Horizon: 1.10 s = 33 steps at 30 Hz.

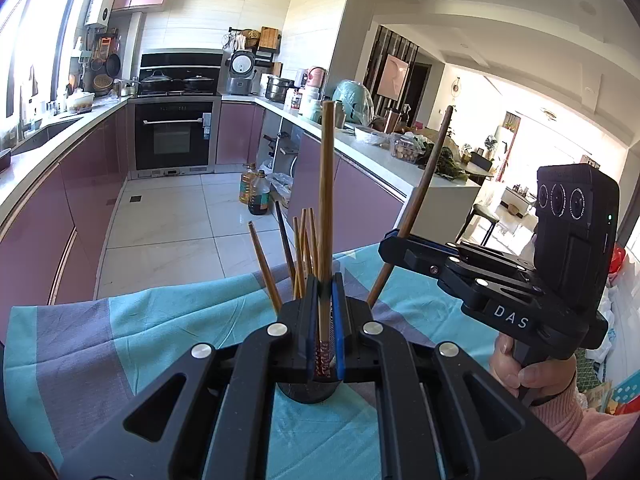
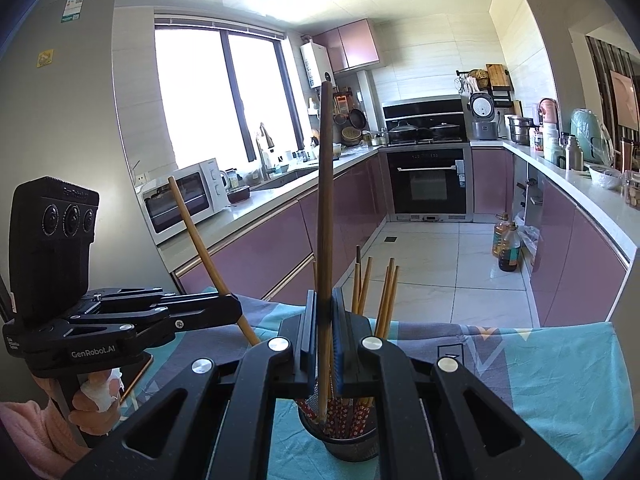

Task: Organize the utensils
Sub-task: 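Lower the chopstick into the mesh cup with the right gripper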

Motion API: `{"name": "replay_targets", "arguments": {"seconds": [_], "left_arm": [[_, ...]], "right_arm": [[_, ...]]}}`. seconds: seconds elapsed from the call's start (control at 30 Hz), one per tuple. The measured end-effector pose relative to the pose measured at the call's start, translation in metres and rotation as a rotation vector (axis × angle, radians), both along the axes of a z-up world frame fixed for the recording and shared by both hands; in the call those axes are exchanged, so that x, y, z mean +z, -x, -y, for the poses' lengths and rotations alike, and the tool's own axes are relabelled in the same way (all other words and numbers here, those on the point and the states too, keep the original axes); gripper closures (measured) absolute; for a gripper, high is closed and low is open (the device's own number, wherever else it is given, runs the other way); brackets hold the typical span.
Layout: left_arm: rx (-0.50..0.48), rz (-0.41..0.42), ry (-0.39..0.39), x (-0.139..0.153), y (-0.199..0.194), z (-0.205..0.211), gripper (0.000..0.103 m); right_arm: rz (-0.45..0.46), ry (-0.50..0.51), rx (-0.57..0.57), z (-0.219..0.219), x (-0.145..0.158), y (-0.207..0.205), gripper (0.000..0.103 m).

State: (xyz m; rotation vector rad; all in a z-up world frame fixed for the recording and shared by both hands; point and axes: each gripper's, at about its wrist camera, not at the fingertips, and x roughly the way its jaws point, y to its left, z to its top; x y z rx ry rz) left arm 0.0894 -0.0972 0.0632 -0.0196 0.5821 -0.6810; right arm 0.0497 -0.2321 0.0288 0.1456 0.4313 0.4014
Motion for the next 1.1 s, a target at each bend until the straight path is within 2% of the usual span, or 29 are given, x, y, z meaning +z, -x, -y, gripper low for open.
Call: {"name": "replay_targets", "arguments": {"seconds": [1.1], "left_arm": [[0.002, -0.043, -0.032, 0.003, -0.01, 0.015, 0.096]], "right_arm": [[-0.065, 0.035, -0.01, -0.007, -0.023, -0.013, 0.097]]}}
